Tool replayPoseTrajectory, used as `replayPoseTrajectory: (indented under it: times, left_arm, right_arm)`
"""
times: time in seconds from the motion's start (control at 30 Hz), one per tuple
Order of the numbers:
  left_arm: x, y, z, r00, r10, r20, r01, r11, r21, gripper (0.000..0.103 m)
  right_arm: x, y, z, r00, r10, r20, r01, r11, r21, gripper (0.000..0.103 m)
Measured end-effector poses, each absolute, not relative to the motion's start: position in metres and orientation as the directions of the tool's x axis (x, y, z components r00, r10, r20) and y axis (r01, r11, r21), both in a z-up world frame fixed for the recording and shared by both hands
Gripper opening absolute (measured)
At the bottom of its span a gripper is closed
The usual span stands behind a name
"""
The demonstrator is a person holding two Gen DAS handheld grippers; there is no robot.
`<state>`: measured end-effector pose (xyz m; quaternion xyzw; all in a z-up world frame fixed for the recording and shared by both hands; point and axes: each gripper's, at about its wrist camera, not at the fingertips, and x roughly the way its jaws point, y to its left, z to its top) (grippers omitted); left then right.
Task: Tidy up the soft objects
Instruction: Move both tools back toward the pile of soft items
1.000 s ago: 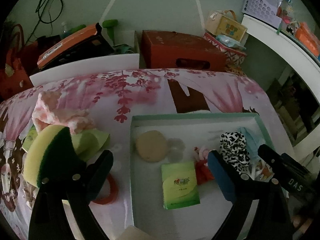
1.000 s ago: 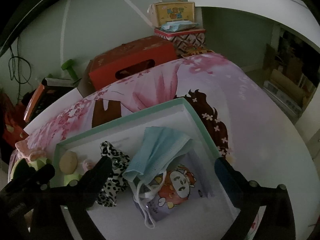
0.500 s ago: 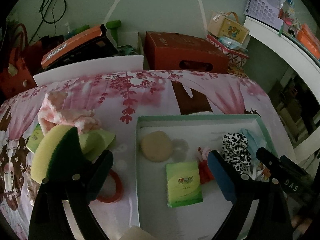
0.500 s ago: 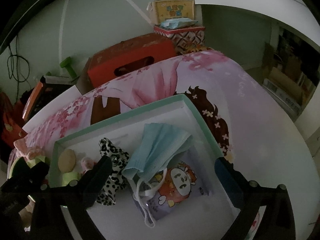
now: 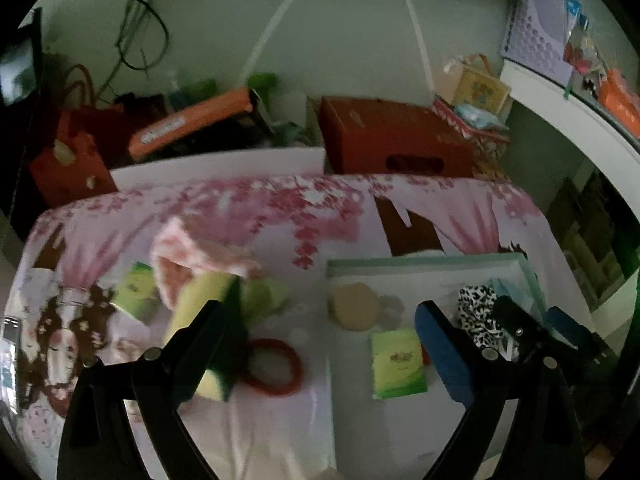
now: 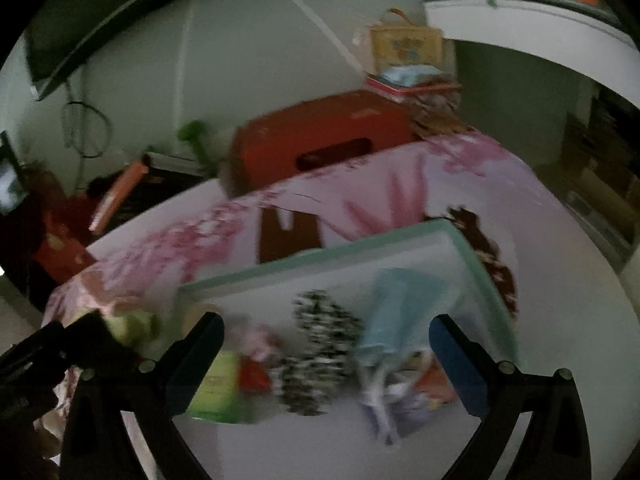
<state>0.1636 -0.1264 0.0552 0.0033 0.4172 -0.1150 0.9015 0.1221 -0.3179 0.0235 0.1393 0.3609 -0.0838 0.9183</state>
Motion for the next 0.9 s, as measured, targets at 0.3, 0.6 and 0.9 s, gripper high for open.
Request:
replayPoseTrajectory:
  times: [0.3,0.6,0.9]
  left_arm:
    - [0.154,-0.068,0.080,0.677,-0.143,-0.722,0.100,0.990,-0.102,0.096]
    - [0.146,0.013,0.073,0.661,-0.028,-0.750,-0.121,0.982,-0.143,0.095]
    - [0.146,0.067,0.041,0.574,0.028,-0.818,-0.293,0.940,-0.173,0.096]
  right_arm:
    - [0.128,-0.269,0.029,0.751,0.090,-0.654,0.108,0.960,0.257,0.103]
    - [0.132,-0.225,0.020,0.722,0.195,-0.664,-0.003,0.960,0.278,0.103]
    - [0.136,-0.164,0.006,0.674,0.286,-0.681,-0.143,0.955,0.260,0.103]
